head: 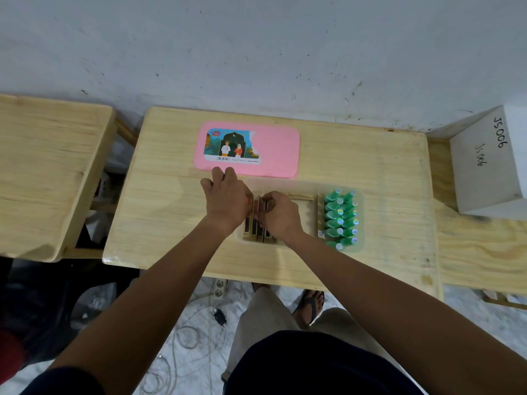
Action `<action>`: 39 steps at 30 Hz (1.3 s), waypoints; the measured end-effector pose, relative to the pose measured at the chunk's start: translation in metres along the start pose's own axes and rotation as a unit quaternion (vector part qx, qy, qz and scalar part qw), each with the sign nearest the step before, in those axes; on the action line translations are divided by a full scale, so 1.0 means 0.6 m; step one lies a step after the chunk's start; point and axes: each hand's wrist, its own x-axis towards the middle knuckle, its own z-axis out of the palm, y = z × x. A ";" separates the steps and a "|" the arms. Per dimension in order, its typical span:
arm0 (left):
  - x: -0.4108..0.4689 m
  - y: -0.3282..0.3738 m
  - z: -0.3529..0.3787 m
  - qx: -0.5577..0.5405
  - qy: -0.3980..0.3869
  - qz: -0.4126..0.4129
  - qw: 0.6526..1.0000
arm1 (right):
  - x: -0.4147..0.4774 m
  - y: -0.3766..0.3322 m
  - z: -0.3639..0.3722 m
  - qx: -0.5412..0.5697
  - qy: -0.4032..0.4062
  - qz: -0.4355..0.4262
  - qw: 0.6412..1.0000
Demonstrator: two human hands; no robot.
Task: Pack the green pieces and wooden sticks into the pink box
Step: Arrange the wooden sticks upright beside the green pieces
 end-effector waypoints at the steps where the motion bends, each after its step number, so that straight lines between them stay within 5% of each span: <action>1: -0.002 0.001 -0.001 0.001 0.010 -0.001 1.000 | -0.001 0.000 -0.003 -0.004 0.002 -0.006 1.000; 5: -0.013 0.003 0.000 -0.024 0.059 0.016 0.998 | -0.002 0.002 -0.032 -0.036 0.043 -0.023 0.998; 9: -0.020 0.029 -0.002 -0.058 0.100 0.033 0.993 | 0.001 0.018 -0.080 -0.187 0.108 -0.095 0.972; 18: -0.026 0.077 0.019 0.008 0.150 0.129 0.980 | -0.001 0.022 -0.107 -0.475 0.051 -0.161 0.864; 24: -0.035 0.050 0.017 -0.008 0.149 0.082 0.985 | -0.002 0.012 -0.107 -0.542 0.017 -0.196 0.817; 31: -0.039 0.031 0.019 0.055 0.051 0.088 0.993 | -0.009 0.014 -0.087 -0.503 0.031 -0.161 0.849; 39: -0.031 0.055 0.024 -0.017 0.104 0.130 0.986 | -0.033 0.008 -0.089 -0.467 0.053 -0.079 0.879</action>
